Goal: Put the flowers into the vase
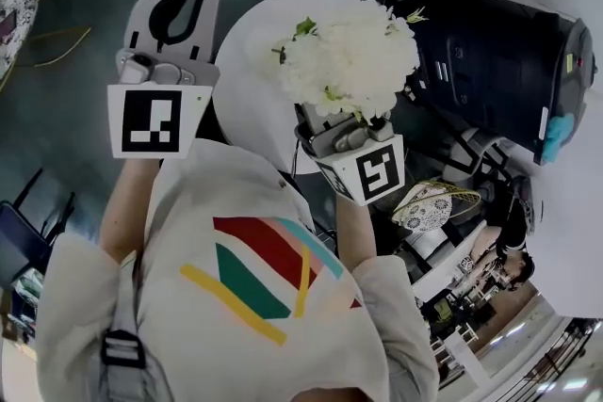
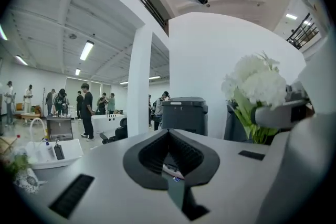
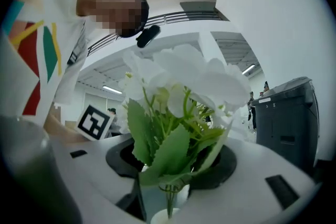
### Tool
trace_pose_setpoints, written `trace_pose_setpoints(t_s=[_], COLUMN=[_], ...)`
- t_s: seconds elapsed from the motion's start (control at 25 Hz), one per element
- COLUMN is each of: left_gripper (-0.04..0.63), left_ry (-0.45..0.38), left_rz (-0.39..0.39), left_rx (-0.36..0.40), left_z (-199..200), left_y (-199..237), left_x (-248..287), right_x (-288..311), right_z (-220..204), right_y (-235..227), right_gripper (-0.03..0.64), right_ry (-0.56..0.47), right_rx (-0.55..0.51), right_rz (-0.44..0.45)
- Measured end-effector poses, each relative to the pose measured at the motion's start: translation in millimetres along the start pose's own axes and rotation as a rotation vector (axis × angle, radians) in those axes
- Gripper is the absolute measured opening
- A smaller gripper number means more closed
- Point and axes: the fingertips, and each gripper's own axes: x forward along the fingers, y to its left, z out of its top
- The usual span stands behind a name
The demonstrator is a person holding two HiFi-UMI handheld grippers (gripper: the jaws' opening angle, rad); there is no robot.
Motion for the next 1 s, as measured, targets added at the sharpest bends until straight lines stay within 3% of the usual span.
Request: trace_pose_setpoints(t_s=[0.24, 0.36, 0.56, 1.0], left_gripper=[0.005, 0.005, 0.005, 0.005], left_ry=[-0.007, -0.012, -0.023, -0.037], left_rz=[0.030, 0.023, -0.003, -0.033], left_rx=[-0.014, -0.013, -0.004, 0.004], left_z=[-2, 0, 5, 10], left_y=[13, 9, -3, -13], left_x=[0, 1, 3, 8], right_x=[13, 14, 6, -19], right_z=[-58, -76, -113, -162], right_y=[1, -2, -11, -6], right_gripper=[0.218, 0.221, 0.390, 0.410], right_ry=[0.108, 0.167, 0.312, 0.465], right_rx=[-0.036, -0.112, -0.104, -0.081], right_rz=[-0.028, -0.047, -0.062, -0.085])
